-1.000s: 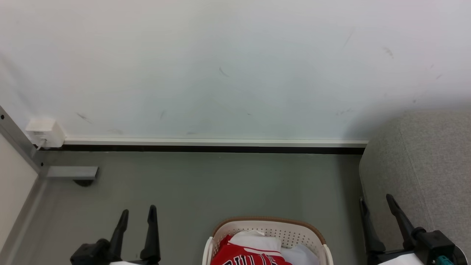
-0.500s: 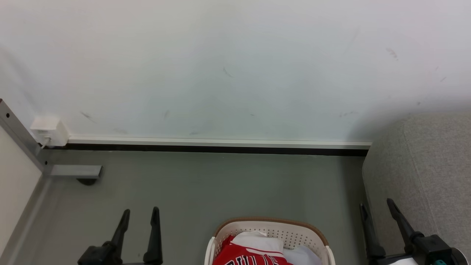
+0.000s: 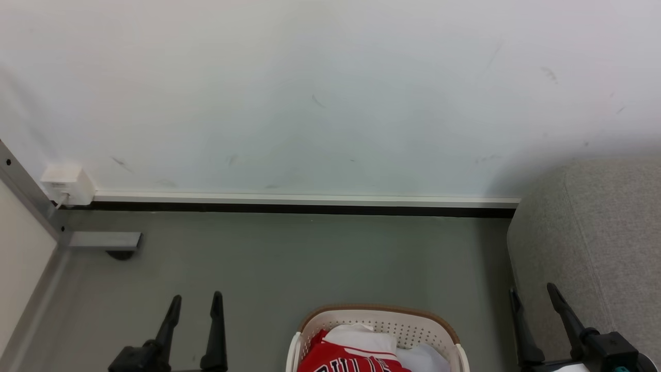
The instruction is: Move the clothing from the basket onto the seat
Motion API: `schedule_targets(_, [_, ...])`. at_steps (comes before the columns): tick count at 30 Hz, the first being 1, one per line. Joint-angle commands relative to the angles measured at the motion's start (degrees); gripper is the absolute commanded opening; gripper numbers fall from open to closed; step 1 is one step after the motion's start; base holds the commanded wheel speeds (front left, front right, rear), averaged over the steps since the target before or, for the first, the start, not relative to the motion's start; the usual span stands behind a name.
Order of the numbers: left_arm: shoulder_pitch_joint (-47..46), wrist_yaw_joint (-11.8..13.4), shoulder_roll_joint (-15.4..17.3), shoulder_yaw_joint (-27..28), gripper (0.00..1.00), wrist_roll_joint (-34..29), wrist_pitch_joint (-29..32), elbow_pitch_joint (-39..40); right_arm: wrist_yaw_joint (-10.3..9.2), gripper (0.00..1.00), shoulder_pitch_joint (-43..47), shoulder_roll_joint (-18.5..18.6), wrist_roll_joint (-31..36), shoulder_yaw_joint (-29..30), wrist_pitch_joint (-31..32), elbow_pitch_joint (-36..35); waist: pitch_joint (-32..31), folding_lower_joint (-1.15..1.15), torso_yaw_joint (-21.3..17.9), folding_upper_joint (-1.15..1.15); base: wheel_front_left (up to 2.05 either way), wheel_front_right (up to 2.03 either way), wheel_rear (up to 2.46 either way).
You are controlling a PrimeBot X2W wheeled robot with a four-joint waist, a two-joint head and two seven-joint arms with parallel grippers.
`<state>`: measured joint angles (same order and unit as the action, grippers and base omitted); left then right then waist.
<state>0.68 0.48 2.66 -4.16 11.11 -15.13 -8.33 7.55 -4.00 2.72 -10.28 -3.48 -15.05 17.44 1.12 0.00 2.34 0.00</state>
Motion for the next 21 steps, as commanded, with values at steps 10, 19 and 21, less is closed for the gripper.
schedule_targets(10, [0.1,-0.4,0.4,-0.7,1.0,0.6,0.0,-1.1,-0.12,1.0,-0.5,0.3,-0.2,0.2,-0.2,-0.3,1.3,0.0,-0.7,0.0,0.0,0.0,0.0])
schedule_targets(19, [-5.2,-3.0,0.4,-7.2,1.0,1.5,0.0,-12.9,-0.12,1.0,-3.9,0.3,1.6,0.7,-0.1,-2.0,8.7,0.0,-2.5,0.0,0.0,0.0,0.0])
schedule_targets(21, [-7.2,-3.8,0.4,-9.2,1.0,2.3,0.0,-17.1,-0.12,1.0,-5.0,0.3,2.0,0.9,-0.1,-2.6,11.1,0.0,-3.0,0.0,0.0,0.0,0.0])
